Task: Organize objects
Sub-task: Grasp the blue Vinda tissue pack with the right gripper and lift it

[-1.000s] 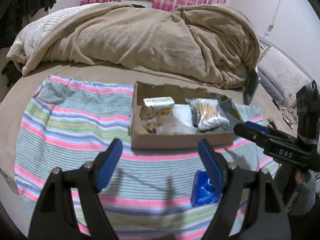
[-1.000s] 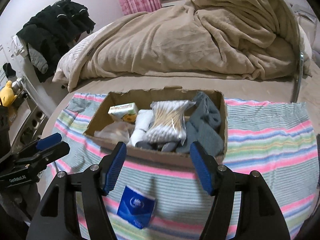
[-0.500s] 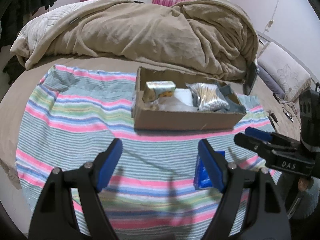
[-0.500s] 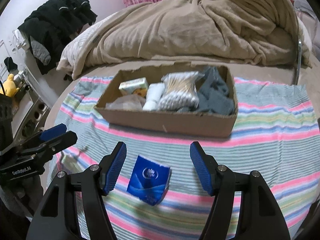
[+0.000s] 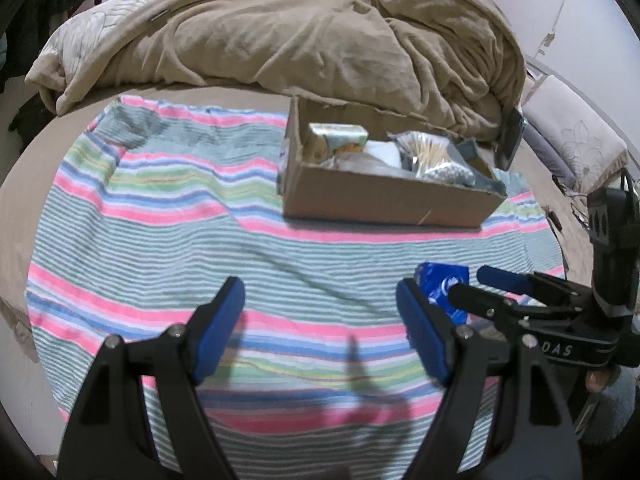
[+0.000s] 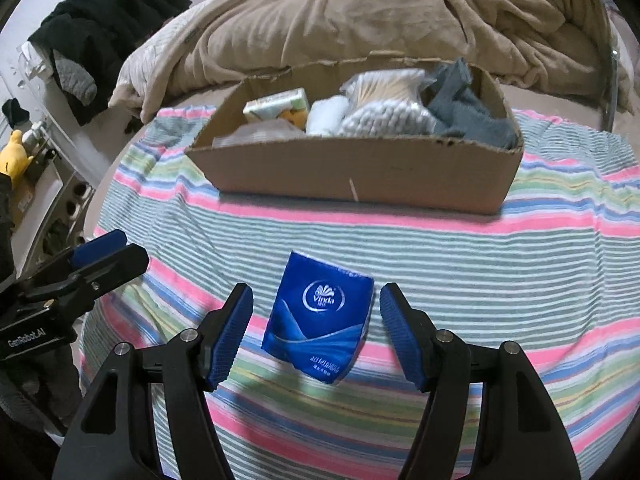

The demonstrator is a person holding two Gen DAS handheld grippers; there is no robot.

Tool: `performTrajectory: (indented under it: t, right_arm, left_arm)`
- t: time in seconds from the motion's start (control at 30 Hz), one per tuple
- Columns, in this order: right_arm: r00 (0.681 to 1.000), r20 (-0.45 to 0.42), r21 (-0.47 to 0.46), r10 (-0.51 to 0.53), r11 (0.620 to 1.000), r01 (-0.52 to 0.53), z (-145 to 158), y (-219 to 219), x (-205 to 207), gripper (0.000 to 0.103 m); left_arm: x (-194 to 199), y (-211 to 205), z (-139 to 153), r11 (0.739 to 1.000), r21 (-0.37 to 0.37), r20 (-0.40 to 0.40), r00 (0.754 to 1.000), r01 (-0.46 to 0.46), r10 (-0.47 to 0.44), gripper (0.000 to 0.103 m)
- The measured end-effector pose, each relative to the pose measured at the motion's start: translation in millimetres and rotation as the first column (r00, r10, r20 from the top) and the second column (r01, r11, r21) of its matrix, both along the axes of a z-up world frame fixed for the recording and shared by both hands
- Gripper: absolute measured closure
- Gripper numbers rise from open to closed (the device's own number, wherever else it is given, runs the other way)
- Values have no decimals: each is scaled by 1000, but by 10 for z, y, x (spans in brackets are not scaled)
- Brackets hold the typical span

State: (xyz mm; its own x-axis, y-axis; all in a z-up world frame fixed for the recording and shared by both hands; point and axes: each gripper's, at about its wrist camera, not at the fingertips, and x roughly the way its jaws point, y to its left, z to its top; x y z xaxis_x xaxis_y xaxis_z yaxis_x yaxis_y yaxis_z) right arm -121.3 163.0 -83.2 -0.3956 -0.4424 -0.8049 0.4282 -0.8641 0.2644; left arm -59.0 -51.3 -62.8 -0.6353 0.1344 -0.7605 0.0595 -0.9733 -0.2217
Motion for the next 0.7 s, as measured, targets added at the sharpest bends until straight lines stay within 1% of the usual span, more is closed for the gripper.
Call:
performTrajectory:
  t: [0.23, 0.4, 0.53, 0.7]
  right_arm:
    - [1000, 12, 33, 14, 999, -15, -104, -137, 27, 33]
    - [1000, 16, 76, 8, 997, -9, -215, -211, -3, 29]
    - [1000, 12, 111, 8, 994, -9, -295, -257, 9, 29]
    - [1000, 2, 143, 20, 990, -20, -292, -281, 10, 30]
  left_arm:
    - [34, -80, -113, 1000, -1, 24, 1000, -12, 12, 24]
    - [64, -123, -184, 1000, 0, 40, 999, -19, 19, 24]
    - [72, -142, -209, 1000, 1, 46, 999, -23, 23, 24]
    - [63, -137, -231, 1000, 1, 51, 998, -20, 20, 24]
